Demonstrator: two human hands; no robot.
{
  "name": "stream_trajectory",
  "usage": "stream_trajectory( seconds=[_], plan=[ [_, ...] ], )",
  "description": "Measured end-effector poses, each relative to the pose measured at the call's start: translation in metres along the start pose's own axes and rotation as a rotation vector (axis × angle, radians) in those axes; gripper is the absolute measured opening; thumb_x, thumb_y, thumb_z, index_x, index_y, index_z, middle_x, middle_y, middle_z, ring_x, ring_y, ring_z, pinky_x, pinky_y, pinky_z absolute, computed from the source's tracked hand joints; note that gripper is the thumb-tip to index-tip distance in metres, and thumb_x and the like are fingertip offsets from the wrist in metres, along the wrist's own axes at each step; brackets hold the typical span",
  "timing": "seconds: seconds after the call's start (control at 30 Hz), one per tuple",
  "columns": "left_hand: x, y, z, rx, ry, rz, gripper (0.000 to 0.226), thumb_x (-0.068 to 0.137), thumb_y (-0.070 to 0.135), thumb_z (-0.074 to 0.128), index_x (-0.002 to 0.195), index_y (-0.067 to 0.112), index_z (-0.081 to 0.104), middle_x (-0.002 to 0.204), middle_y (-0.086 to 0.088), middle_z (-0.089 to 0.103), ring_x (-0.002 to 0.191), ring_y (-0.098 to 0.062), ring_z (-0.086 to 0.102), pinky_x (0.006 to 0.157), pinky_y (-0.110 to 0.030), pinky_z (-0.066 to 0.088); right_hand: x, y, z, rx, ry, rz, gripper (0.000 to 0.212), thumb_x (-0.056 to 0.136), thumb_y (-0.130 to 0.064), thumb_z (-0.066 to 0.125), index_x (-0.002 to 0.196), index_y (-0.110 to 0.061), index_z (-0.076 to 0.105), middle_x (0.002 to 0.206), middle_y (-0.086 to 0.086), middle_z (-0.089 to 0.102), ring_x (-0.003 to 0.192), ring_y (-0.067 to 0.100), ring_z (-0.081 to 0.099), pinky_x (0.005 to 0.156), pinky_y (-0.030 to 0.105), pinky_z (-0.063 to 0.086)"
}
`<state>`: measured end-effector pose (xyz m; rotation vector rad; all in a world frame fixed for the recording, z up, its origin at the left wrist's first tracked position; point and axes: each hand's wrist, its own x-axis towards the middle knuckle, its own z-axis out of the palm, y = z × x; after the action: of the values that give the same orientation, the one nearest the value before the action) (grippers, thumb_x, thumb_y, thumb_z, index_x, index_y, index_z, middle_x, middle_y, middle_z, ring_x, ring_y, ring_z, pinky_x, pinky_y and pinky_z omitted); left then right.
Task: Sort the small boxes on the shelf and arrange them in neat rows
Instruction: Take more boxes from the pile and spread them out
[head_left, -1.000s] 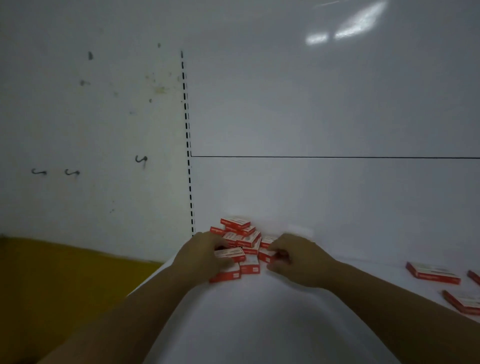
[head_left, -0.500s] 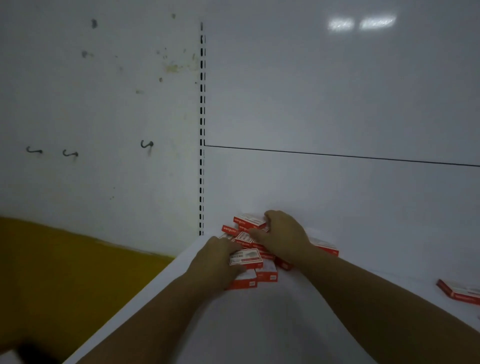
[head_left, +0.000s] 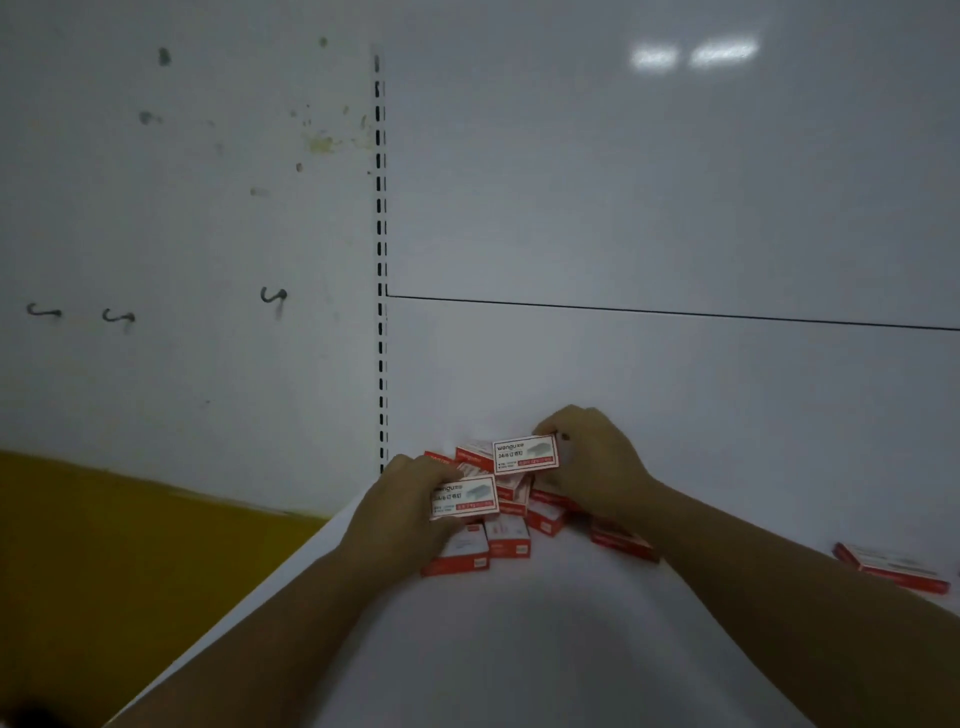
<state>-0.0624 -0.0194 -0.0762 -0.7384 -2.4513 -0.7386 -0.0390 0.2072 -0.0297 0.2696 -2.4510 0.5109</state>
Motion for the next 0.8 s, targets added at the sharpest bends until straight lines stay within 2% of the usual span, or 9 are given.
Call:
stream_trajectory(
  seconds=[0.23, 0.37, 0.5, 0.63, 0.73, 0.8],
  plan=[
    [0.012, 0.044, -0.004, -0.057, 0.035, 0.193, 0.039, 0.070, 0.039, 0.075, 0.107, 0.026, 0.066, 0.097, 0.006, 0.066, 0.086, -0.005, 0.043, 0.063, -0.013, 0.030, -0.048, 0.023, -0.058, -0.052, 0.033, 0.047, 0.036, 0.068, -0.030, 0.080, 0.100, -0.019, 0.066, 0.099, -0.007, 0.063, 0.087, 0.011, 0.050, 0.071, 0.022, 0.036],
    [0.019, 0.082, 0.007, -0.133, -0.048, 0.270, 0.036, 0.068, 0.042, 0.075, 0.100, 0.025, 0.069, 0.091, 0.008, 0.067, 0.087, -0.010, 0.052, 0.070, -0.025, 0.042, -0.082, 0.037, -0.087, -0.087, 0.091, 0.111, 0.035, 0.070, -0.030, 0.080, 0.100, -0.021, 0.065, 0.096, -0.010, 0.061, 0.085, 0.009, 0.050, 0.070, 0.020, 0.037],
    [0.014, 0.120, 0.024, -0.191, -0.013, 0.289, 0.043, 0.068, 0.027, 0.079, 0.108, 0.020, 0.065, 0.093, 0.007, 0.059, 0.090, -0.008, 0.044, 0.068, -0.019, 0.031, -0.122, 0.054, -0.119, -0.156, 0.099, 0.180, 0.040, 0.068, -0.031, 0.081, 0.104, -0.022, 0.064, 0.099, -0.010, 0.061, 0.085, 0.007, 0.049, 0.071, 0.019, 0.036],
    [0.007, 0.163, 0.037, -0.202, -0.040, 0.323, 0.044, 0.065, 0.027, 0.081, 0.105, 0.019, 0.066, 0.096, 0.002, 0.061, 0.090, -0.008, 0.044, 0.070, -0.022, 0.032, -0.159, 0.073, -0.156, -0.173, 0.125, 0.235, 0.043, 0.066, -0.029, 0.082, 0.105, -0.021, 0.064, 0.099, -0.009, 0.062, 0.086, 0.007, 0.050, 0.071, 0.019, 0.034],
    [0.002, 0.196, 0.046, -0.171, -0.031, 0.366, 0.042, 0.064, 0.023, 0.081, 0.103, 0.020, 0.065, 0.093, 0.006, 0.060, 0.093, -0.013, 0.047, 0.069, -0.022, 0.031, -0.182, 0.087, -0.184, -0.176, 0.137, 0.242, 0.043, 0.066, -0.027, 0.082, 0.104, -0.020, 0.064, 0.100, -0.008, 0.063, 0.088, 0.010, 0.052, 0.072, 0.019, 0.035],
    [-0.004, 0.219, 0.052, -0.185, -0.023, 0.380, 0.041, 0.065, 0.021, 0.081, 0.102, 0.020, 0.064, 0.090, 0.008, 0.057, 0.088, -0.010, 0.044, 0.069, -0.023, 0.030, -0.199, 0.097, -0.203, -0.168, 0.134, 0.266, 0.043, 0.067, -0.027, 0.082, 0.105, -0.022, 0.064, 0.100, -0.009, 0.062, 0.088, 0.009, 0.052, 0.072, 0.019, 0.037]
  ],
)
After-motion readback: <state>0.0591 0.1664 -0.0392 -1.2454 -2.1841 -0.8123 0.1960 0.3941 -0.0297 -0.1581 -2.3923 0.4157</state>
